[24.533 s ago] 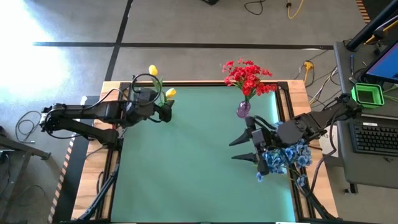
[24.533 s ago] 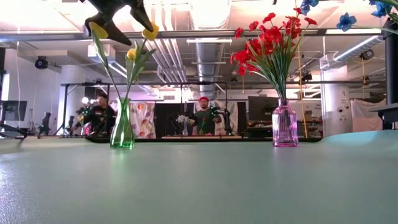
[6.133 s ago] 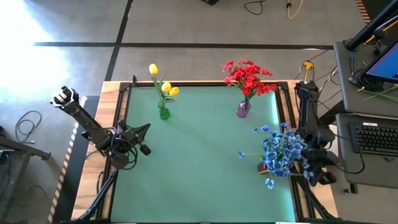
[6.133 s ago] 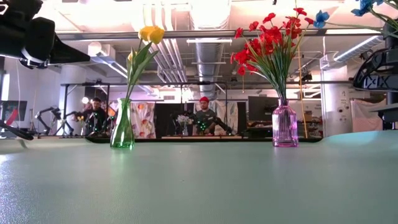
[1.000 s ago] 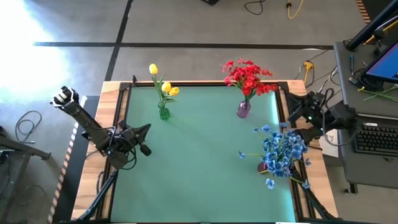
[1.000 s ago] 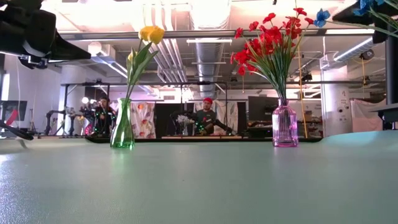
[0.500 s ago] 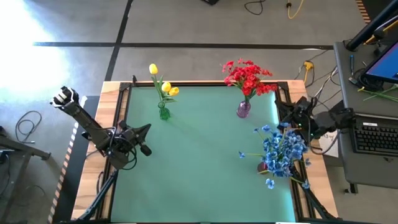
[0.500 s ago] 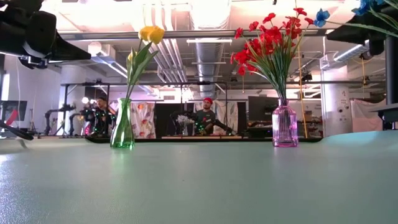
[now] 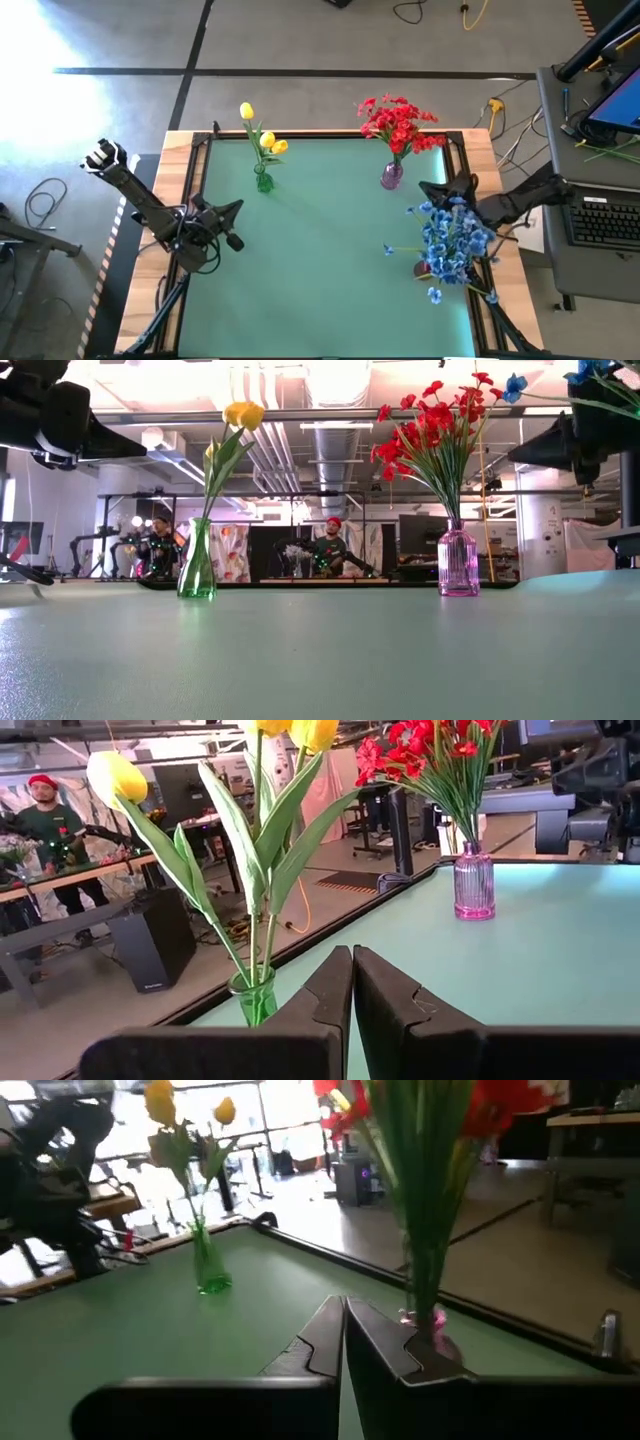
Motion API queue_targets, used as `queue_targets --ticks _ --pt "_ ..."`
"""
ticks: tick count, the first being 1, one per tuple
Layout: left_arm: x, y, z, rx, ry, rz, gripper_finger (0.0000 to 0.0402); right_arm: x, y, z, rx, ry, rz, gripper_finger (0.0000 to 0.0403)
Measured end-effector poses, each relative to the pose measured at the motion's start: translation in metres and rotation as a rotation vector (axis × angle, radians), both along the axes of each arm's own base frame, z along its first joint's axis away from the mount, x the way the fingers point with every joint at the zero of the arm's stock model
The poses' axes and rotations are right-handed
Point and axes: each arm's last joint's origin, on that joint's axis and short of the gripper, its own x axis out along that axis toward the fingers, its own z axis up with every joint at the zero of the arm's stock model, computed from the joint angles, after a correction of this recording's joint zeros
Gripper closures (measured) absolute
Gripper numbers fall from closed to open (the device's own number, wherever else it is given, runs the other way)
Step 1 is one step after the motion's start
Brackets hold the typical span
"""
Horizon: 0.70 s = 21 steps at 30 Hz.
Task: Sort flowers into vase by color
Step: Return to Home Position
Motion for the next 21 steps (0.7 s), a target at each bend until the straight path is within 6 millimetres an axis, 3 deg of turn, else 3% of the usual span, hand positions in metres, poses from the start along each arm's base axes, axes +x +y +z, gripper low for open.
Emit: queue_targets --ticks 13,17,21 --pt "0.003 -0.001 0.001 -0.153 -0.117 -0.023 0.0402 0.01 0.005 -0.007 0.013 -0.103 0.126 0.0394" --pt "0.013 -0.003 0.0 -0.261 -0.063 -0.141 0.0402 0.015 0.003 -0.012 0.009 -0.128 0.126 0.0394" --pt "0.032 -0.003 0.009 -0.247 -0.025 -0.242 0.0402 0.019 -0.001 -0.011 -0.011 -0.141 0.124 0.0394"
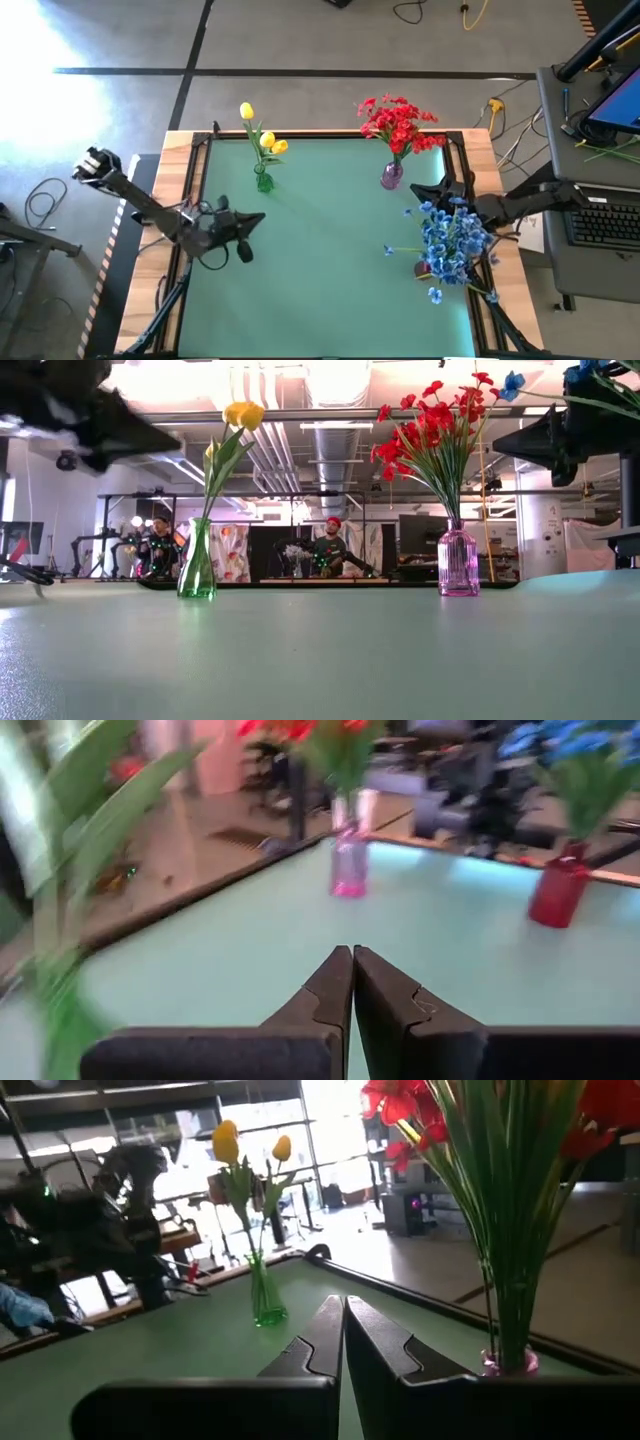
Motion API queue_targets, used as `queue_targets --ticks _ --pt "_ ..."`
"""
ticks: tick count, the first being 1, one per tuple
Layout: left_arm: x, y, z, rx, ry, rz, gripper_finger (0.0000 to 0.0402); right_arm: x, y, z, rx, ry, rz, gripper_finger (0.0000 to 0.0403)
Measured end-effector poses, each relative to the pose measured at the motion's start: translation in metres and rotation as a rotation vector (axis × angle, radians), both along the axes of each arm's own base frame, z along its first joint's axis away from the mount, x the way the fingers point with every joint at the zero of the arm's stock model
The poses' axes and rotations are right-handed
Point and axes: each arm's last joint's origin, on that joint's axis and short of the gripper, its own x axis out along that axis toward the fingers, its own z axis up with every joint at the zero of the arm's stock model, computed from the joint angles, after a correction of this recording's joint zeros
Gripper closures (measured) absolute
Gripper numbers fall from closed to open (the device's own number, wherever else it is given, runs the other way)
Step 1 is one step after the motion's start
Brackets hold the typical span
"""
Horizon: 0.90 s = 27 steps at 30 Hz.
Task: Sort flowers into vase by color
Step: Return to Home Position
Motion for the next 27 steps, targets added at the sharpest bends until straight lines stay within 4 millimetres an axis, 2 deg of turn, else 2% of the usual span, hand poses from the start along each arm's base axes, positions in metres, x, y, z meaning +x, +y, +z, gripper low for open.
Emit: queue_targets --ticks 3,7,15,19,27 --pt "0.015 0.008 0.013 0.103 -0.02 -0.08 0.0402 0.001 -0.002 0.002 -0.016 0.015 -0.015 0.0394" --pt "0.021 0.028 0.02 0.219 0.0 -0.054 0.0402 0.001 -0.003 0.006 -0.037 0.018 -0.02 0.0394" --pt "0.006 0.076 0.0 0.108 -0.114 -0.259 0.0402 0.001 -0.003 0.006 -0.056 0.031 -0.02 0.0393" --pt "-0.005 0.081 -0.006 0.088 -0.17 -0.413 0.0402 0.002 -0.001 0.006 -0.061 0.028 0.037 0.0394" --pt "-0.022 0.08 -0.009 0.089 -0.137 -0.432 0.0402 0.002 0.0 0.007 -0.048 0.01 0.085 0.0394"
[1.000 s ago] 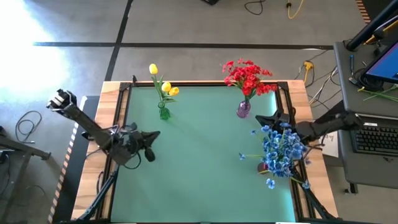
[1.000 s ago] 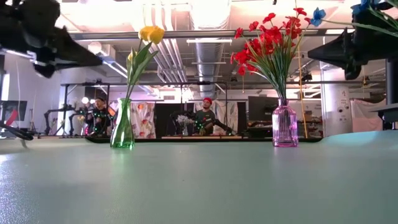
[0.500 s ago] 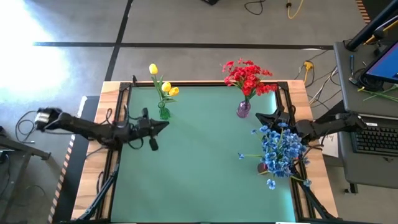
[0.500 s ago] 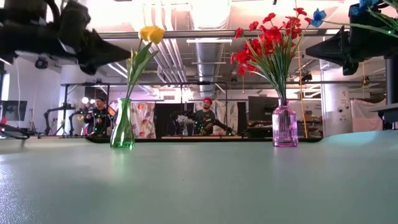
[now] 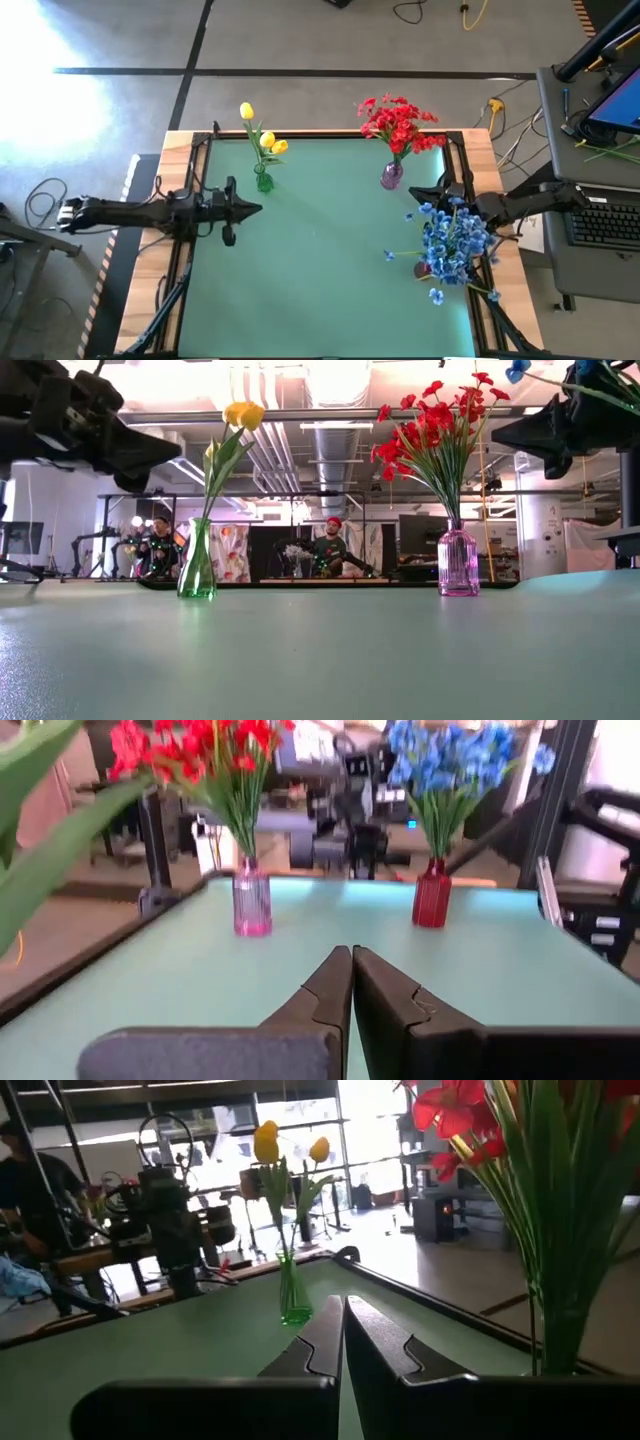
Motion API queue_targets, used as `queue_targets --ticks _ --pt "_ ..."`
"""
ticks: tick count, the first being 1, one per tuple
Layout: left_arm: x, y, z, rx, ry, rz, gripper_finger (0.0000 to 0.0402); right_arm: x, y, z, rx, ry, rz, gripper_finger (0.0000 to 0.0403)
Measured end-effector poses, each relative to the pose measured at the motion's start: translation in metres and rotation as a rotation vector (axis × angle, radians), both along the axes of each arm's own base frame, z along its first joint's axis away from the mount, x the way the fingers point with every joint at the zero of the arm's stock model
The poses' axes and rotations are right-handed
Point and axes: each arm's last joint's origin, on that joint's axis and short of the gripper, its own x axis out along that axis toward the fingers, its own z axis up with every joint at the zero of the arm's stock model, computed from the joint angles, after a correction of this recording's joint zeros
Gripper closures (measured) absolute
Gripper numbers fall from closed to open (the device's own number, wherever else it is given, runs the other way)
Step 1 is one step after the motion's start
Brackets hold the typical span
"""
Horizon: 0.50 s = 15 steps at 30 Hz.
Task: Sort flowers into vase by color
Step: Return to Home Position
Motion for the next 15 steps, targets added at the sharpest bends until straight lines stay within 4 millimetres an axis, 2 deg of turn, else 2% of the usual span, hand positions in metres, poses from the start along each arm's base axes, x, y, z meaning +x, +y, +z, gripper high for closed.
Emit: queue_targets --ticks 2,7,15 --pt "-0.005 0.0 0.001 -0.002 0.025 0.0 0.0402 0.0 0.0 0.0 0.005 -0.006 0.006 0.0394" --pt "-0.018 -0.001 0.009 0.028 -0.069 -0.014 0.0402 -0.001 0.0 0.01 -0.026 -0.09 0.034 0.0394" --pt "-0.025 -0.001 -0.003 0.028 -0.032 -0.005 0.0402 0.001 -0.006 0.008 -0.05 -0.079 0.0 0.0394"
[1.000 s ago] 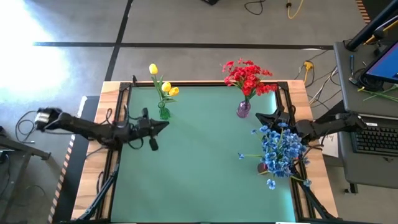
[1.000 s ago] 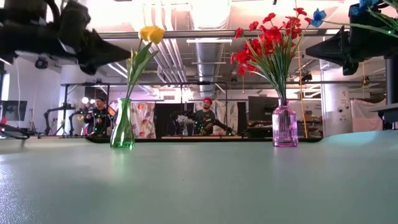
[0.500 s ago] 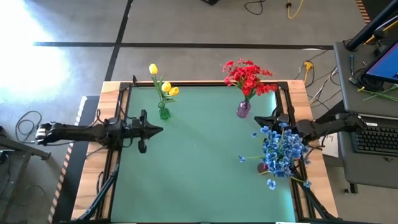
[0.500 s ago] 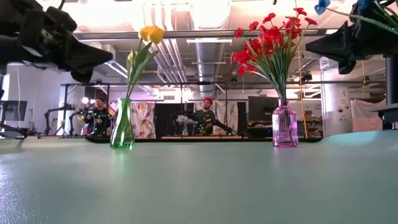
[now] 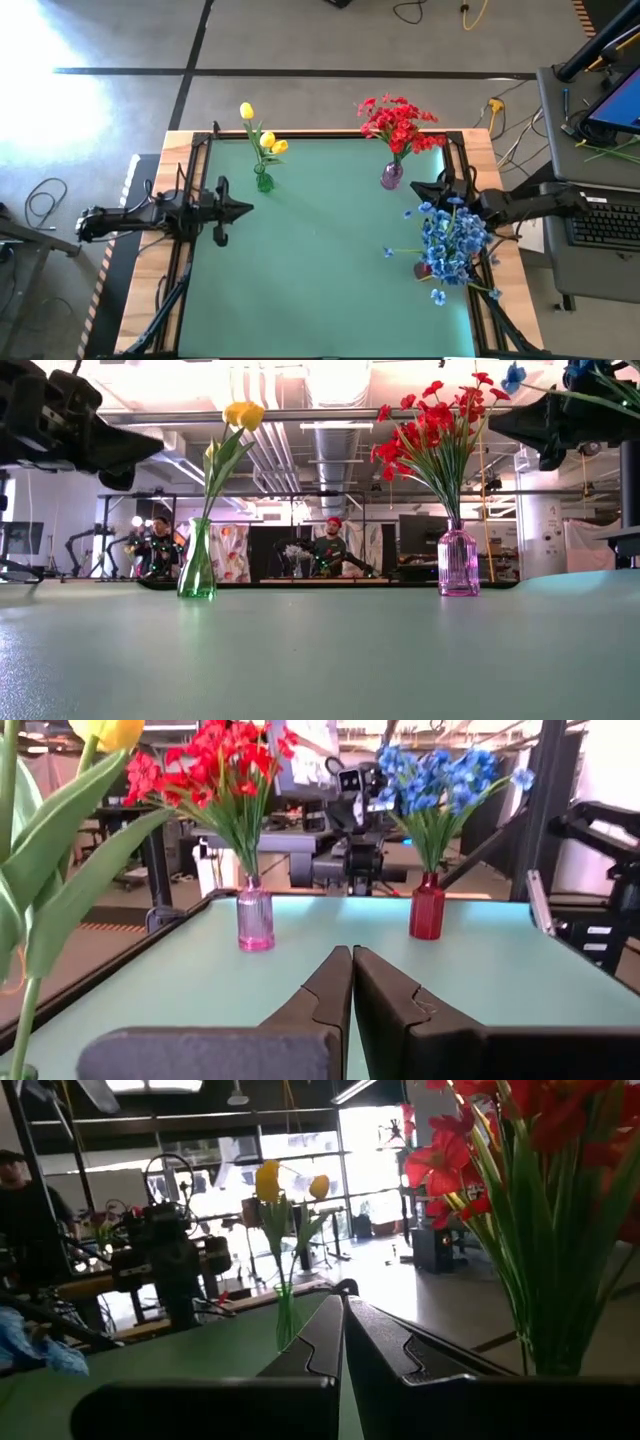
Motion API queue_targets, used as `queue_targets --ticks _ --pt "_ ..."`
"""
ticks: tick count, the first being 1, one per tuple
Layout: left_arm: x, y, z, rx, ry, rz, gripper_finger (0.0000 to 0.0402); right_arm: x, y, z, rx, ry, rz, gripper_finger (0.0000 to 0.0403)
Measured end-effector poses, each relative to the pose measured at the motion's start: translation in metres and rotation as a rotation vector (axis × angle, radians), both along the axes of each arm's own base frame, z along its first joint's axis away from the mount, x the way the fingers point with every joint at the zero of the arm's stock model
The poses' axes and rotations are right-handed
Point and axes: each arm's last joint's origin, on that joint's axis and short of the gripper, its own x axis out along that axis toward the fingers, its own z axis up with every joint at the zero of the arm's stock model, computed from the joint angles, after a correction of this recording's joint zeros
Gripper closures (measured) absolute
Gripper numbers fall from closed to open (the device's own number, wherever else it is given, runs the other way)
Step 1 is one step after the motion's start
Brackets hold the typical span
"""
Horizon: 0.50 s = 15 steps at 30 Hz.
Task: Sort flowers into vase by color
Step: Return to Home Position
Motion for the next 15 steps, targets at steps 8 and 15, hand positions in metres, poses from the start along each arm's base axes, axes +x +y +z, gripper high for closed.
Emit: queue_targets --ticks 8,15 --pt "0.0013 0.0012 -0.0049 -0.075 0.048 0.039 0.0402 0.0009 -0.0014 -0.0052 -0.026 0.062 -0.025 0.0394" --pt "0.0027 0.0013 -0.0066 -0.098 0.067 0.042 0.0402 0.001 -0.0013 -0.0051 -0.048 0.071 -0.028 0.0394"
